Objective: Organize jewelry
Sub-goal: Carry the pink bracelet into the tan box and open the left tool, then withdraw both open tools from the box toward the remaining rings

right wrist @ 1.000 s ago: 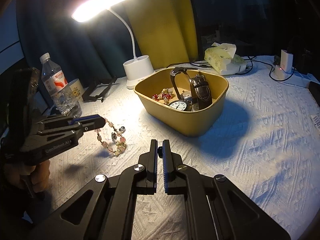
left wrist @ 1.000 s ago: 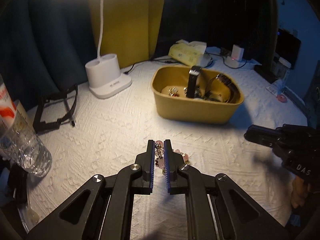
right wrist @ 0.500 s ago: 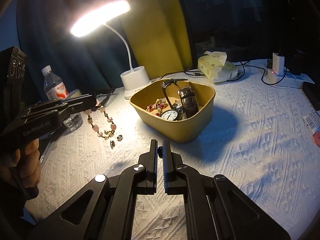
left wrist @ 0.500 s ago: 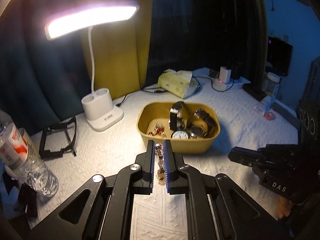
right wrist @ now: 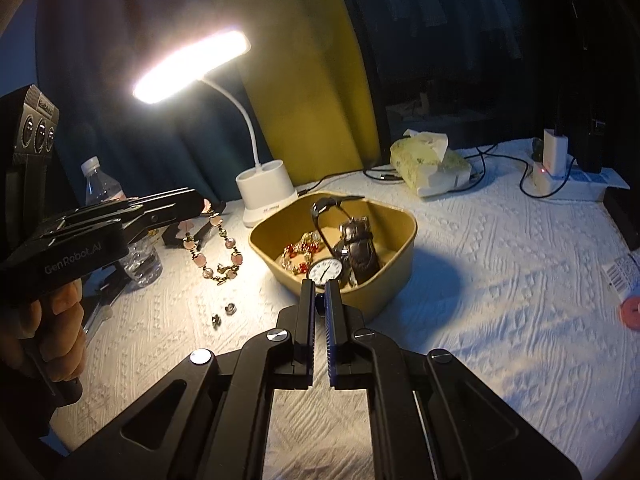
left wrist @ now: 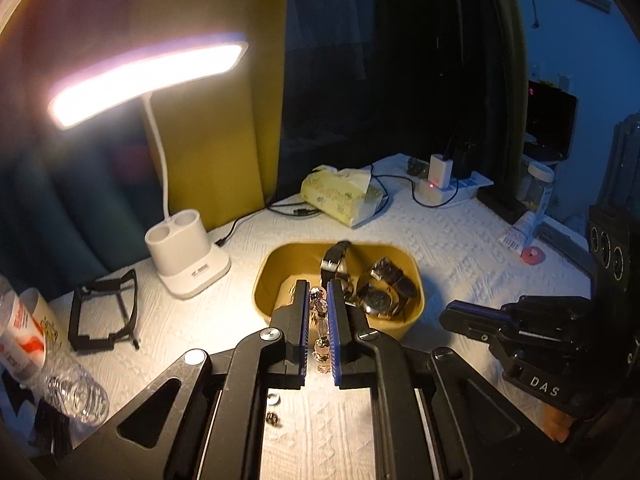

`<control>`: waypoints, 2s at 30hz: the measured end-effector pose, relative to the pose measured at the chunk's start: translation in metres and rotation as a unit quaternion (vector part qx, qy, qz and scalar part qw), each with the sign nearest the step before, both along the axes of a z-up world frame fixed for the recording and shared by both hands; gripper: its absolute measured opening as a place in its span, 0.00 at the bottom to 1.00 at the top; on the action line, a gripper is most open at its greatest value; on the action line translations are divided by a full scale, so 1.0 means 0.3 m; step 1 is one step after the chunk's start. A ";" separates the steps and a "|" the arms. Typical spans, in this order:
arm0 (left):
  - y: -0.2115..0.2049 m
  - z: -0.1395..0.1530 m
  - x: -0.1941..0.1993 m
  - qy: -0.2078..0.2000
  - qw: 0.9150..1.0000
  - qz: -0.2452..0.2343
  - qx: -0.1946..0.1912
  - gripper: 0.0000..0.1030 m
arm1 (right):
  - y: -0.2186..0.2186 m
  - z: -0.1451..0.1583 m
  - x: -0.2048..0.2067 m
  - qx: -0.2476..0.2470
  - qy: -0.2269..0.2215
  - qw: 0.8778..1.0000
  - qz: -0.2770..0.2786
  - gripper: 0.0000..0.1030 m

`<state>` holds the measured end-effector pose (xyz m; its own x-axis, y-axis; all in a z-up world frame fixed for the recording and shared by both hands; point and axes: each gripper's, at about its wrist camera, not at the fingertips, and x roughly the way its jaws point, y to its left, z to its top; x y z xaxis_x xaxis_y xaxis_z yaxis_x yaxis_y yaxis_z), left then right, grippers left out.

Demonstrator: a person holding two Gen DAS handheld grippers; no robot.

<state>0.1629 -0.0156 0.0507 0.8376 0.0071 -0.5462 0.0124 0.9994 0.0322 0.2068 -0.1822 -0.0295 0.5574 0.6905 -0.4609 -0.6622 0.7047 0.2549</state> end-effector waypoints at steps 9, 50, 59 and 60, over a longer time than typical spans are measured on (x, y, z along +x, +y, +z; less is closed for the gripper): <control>-0.005 -0.026 0.107 0.003 1.000 -0.013 -0.014 0.10 | 0.005 0.004 0.045 -0.009 -0.008 1.000 -0.006 0.05; 0.269 -0.185 0.056 0.061 0.993 0.050 -0.089 0.26 | 0.180 -0.008 0.124 -0.088 -0.016 0.996 -0.016 0.05; 0.289 -0.159 -0.009 0.049 0.993 0.055 -0.094 0.26 | 0.187 0.006 0.086 -0.091 -0.009 0.996 -0.023 0.12; 0.293 -0.155 -0.019 0.047 0.993 0.056 -0.095 0.26 | 0.189 0.011 0.080 -0.091 -0.011 0.996 -0.021 0.13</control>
<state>0.1573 0.0723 0.0043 0.7826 -0.0128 -0.6223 -0.1057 0.9825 -0.1532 0.2307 -0.1255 -0.0263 0.5951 0.5720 -0.5644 -0.6351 0.7652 0.1058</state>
